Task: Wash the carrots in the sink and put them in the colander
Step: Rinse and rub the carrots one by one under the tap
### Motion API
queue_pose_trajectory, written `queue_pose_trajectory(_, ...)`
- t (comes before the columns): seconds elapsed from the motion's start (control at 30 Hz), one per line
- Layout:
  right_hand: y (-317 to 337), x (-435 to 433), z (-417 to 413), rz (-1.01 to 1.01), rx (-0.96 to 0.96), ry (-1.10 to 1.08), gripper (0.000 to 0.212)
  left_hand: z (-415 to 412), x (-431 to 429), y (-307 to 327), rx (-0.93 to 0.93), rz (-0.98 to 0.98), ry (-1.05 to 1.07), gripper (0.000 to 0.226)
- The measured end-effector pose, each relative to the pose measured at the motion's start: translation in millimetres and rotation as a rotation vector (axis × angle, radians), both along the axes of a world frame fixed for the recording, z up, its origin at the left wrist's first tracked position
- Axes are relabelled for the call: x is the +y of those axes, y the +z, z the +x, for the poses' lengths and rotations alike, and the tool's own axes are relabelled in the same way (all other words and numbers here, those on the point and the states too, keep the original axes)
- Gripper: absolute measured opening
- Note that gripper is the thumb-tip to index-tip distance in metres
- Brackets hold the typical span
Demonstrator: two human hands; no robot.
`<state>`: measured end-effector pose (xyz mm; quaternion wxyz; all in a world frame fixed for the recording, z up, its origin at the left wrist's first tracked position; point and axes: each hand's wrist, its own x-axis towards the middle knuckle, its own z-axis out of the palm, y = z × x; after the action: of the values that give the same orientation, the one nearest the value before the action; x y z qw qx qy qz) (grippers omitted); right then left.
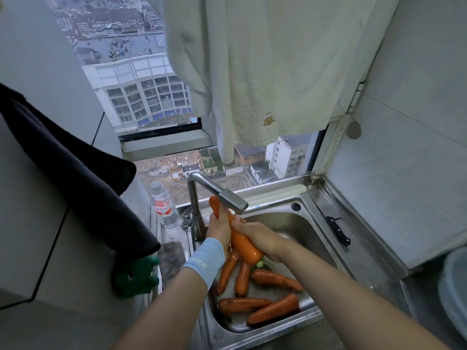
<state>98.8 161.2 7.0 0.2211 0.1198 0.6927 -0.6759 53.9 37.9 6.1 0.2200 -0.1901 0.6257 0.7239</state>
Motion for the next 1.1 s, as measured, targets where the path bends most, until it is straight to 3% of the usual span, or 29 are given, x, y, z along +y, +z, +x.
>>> queue_pose_trajectory(0.03, 1, 2, 0, 0.009, 0.002, 0.011, 0.058, 1, -3, -1, -0.011, 0.017, -0.024, 0.076)
queue_pose_trajectory(0.13, 5, 9, 1, 0.086, -0.016, 0.069, 0.059, 9, -9, 4, -0.022, 0.144, -0.074, 0.027)
queue_pose_trajectory(0.2, 8, 10, 2, 0.115, -0.032, 0.101, 0.060, 7, -10, -2, 0.002, 0.204, -0.095, 0.015)
queue_pose_trajectory(0.37, 12, 5, 1, 0.343, 0.020, 0.173, 0.053, 15, -10, 3, 0.042, 0.260, -0.018, 0.051)
queue_pose_trajectory(0.53, 1, 6, 4, 0.492, 0.080, 0.197, 0.061, 14, -7, -3, 0.054, 0.100, 0.016, 0.025)
queue_pose_trajectory(0.63, -2, 6, 8, 0.415, 0.044, 0.172, 0.054, 12, -3, 2, 0.020, 0.174, 0.070, 0.003)
queue_pose_trajectory(0.73, -5, 10, 9, 0.427, 0.098, 0.175, 0.037, 7, -1, 4, 0.021, 0.206, 0.088, 0.008)
queue_pose_trajectory(0.8, -6, 11, 9, 0.442, 0.140, 0.180, 0.043, 6, -1, 4, 0.062, 0.156, 0.060, 0.020)
queue_pose_trajectory(0.9, -7, 12, 9, 0.477, 0.167, 0.212, 0.053, 6, -1, 10, 0.060, 0.155, 0.035, 0.015)
queue_pose_trajectory(1.1, -8, 13, 10, 0.530, 0.176, 0.280, 0.055, 10, 7, 8, 0.043, 0.059, 0.005, 0.030)
